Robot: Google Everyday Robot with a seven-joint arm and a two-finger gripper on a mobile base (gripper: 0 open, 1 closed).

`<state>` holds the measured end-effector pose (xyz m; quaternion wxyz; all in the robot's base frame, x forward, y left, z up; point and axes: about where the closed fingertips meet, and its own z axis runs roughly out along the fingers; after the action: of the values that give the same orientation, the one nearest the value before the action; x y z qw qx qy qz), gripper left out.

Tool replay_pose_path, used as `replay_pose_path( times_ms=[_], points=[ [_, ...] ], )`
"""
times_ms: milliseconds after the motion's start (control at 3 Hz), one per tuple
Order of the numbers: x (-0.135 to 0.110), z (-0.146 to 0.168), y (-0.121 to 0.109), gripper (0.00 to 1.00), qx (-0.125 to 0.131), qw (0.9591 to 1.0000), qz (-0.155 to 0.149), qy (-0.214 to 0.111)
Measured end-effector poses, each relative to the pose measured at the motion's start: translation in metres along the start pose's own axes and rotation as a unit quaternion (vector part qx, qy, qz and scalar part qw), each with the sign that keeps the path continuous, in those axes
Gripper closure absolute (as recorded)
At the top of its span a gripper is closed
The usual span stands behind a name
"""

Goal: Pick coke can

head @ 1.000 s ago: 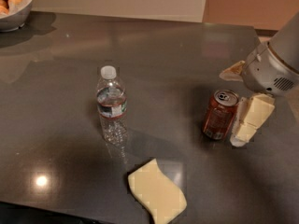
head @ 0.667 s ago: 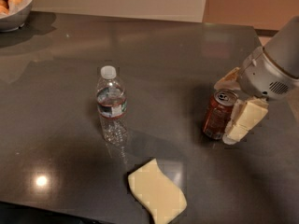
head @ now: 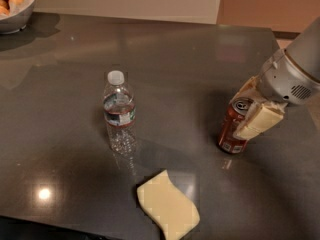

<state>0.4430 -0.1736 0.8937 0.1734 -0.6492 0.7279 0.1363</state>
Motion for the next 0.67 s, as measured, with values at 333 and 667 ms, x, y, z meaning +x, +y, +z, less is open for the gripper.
replay_pose_path(
  times_ms=[333,667],
  points=[
    [-0.009,-0.016,-0.003,0.87,-0.001,1.0,-0.003,0.0],
    [-0.024,-0.043,-0.007,1.0,0.001,0.9999,-0.013,-0.003]
  ],
)
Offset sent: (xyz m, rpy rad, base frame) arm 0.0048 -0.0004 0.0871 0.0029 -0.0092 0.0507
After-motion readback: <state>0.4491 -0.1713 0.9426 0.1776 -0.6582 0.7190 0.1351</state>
